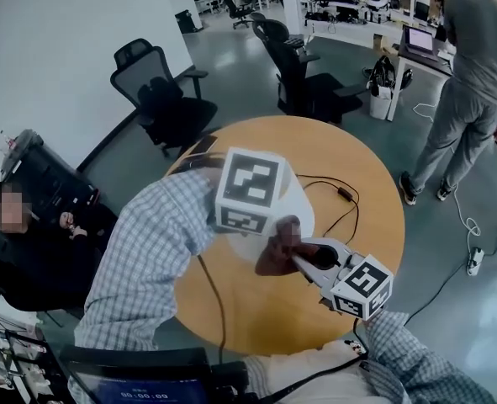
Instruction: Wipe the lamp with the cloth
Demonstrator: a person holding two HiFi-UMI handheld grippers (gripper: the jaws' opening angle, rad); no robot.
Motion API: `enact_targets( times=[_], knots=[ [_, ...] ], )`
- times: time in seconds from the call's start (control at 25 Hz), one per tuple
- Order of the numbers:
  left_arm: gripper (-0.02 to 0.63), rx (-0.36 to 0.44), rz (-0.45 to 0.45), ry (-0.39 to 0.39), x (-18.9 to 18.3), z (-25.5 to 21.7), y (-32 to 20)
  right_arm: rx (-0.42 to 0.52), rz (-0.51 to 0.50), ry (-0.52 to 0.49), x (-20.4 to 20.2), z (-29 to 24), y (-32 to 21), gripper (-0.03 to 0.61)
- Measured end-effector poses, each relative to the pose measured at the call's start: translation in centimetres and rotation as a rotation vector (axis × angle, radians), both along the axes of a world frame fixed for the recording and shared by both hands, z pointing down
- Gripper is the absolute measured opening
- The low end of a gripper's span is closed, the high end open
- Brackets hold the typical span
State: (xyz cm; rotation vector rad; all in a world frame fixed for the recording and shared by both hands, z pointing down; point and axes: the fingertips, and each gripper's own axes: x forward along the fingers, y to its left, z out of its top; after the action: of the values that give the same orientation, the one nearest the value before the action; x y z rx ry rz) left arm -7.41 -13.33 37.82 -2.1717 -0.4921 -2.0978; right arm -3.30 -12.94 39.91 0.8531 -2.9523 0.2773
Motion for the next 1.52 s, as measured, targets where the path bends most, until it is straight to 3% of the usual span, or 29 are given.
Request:
enact_targets(
  times=[0.16,0.44,0.68,0.84,1.28,1.52],
  knots=[
    [0.015,-0.009,-0.004,-0.02,0.2,0.2,0.4,-0.057,0.021,0.003,0.7,2.1,0.5,0.043],
    [0.009,-0.073,-0.037,-0.093,0.7,0.9,1.8,-0.065,0.012,0.015,1.0,2.7,1.5,0.043],
    [0.005,-0.068,-0.038,-0.133,1.3,0.9,2.3,-0.067,0.028,-0.025,1.9,2.3,2.5,0.043],
    [0.005,-0.05,-0.037,-0.091,2.1,0.3,1.2,-0.055,0.052,-0.044,3.4,1.8,2.9,0.043],
    [0.006,-0.142,-0.148,0.105,3.3,-2.9,0.3,-0.089,0.201,-0.193,9.4,0.6,4.1,0.043],
    [0.006,-0.115,-0.185,0.176,3.1,-6.3,-1.1,-0.098,0.262,-0.221,11.4,0.9,3.5,0.043]
  ],
)
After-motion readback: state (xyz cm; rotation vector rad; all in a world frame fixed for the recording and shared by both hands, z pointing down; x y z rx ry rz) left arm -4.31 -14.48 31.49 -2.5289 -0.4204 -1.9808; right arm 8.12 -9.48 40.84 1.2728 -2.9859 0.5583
